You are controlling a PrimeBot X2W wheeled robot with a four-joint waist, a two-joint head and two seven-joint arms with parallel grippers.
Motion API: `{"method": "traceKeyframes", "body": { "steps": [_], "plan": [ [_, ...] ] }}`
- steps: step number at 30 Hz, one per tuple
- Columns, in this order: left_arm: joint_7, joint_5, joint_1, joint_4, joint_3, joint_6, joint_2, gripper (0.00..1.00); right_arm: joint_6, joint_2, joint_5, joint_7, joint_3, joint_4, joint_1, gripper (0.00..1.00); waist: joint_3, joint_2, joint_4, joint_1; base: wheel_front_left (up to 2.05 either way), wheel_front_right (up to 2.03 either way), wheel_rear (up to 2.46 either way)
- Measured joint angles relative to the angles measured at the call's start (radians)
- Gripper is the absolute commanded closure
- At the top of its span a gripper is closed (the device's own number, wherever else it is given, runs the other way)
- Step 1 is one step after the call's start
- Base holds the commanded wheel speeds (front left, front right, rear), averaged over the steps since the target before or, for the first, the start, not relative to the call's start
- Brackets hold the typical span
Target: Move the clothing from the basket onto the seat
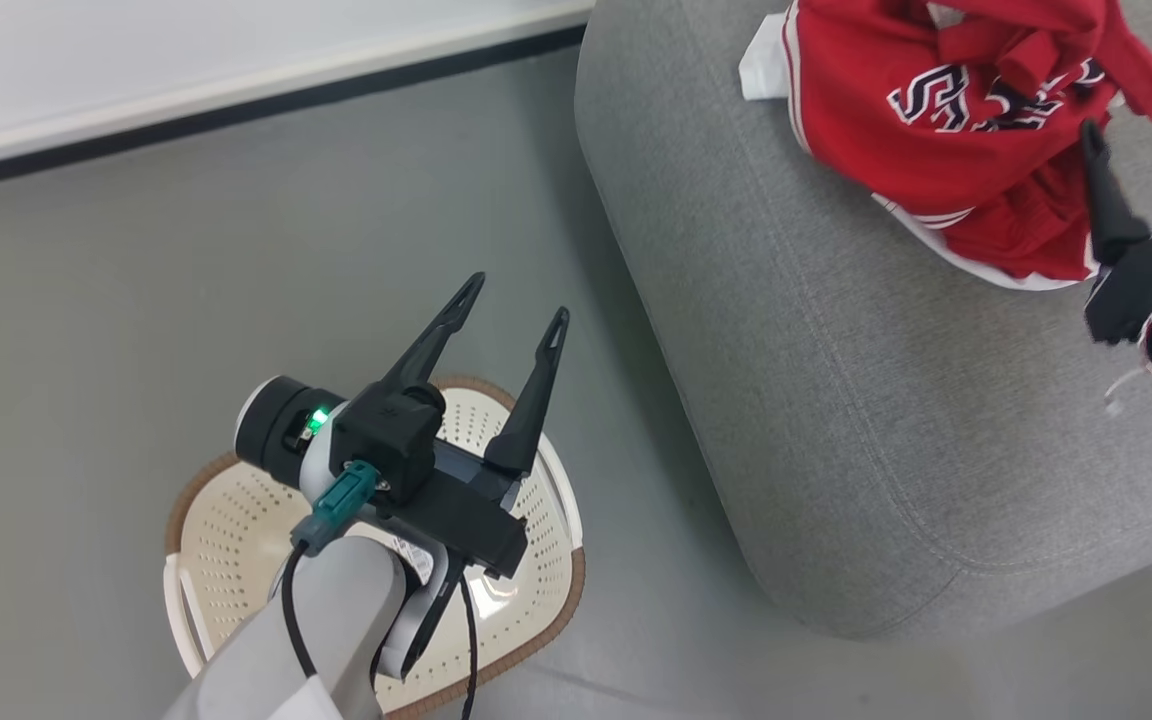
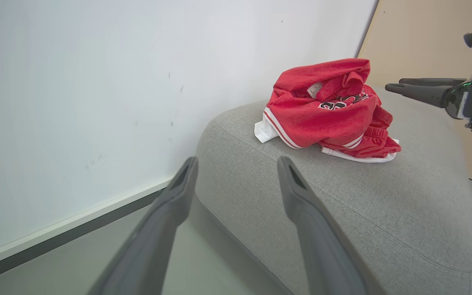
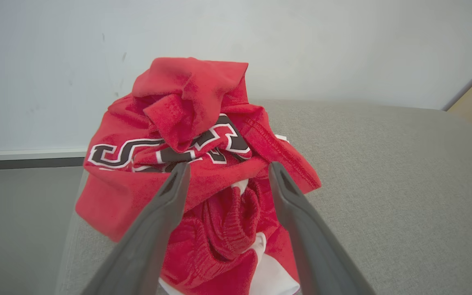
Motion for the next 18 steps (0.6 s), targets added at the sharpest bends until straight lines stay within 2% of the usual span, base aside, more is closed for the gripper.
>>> {"method": "traceKeyframes", "body": {
  "steps": [9,18],
  "plan": [
    [-0.019,-0.042,0.061,0.051,0.054,0.009,-0.017,0.0,-0.008,0.019,-0.005,0.0,-0.009,-0.07,0.133,0.0,-0.097,-0.0001,-0.001,-0.0001,0.0,0.0,0.0],
    [-0.031,-0.055,0.156,0.085,0.132,0.019,-0.015,0.0,-0.042,0.053,-0.015,0.0,-0.021,-0.217,0.28,0.0,-0.2,-0.0001,0.039,-0.0001,0.0,0.0,0.0]
  ]
}}
